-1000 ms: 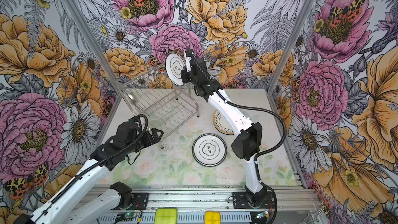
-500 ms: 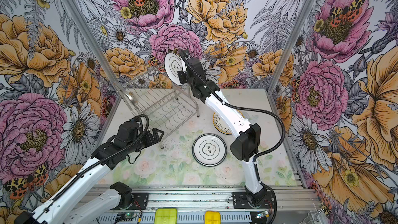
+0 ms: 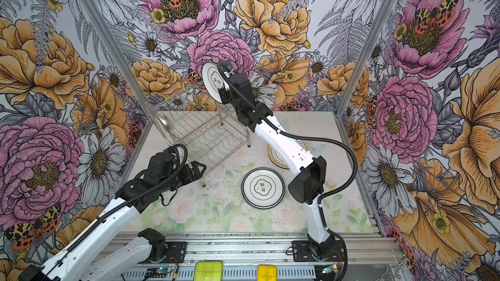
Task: Unload the plates from the dish rack
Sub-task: Pick up the plate from the dish rack.
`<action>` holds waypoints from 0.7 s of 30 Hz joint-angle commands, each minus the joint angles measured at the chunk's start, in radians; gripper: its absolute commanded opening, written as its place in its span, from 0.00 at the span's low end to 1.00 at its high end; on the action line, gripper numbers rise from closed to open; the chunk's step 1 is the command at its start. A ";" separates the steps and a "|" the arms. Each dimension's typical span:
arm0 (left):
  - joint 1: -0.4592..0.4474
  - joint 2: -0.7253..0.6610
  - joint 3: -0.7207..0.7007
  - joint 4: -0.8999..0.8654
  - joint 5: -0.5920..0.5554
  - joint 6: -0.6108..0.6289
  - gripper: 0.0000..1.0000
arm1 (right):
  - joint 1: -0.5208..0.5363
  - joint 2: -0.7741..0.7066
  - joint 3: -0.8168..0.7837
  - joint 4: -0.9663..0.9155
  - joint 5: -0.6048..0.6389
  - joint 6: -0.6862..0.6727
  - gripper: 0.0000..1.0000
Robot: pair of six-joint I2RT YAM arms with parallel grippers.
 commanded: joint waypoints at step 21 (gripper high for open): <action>-0.067 -0.004 0.013 0.011 0.024 0.025 0.99 | 0.002 -0.304 -0.053 0.170 0.125 -0.113 0.00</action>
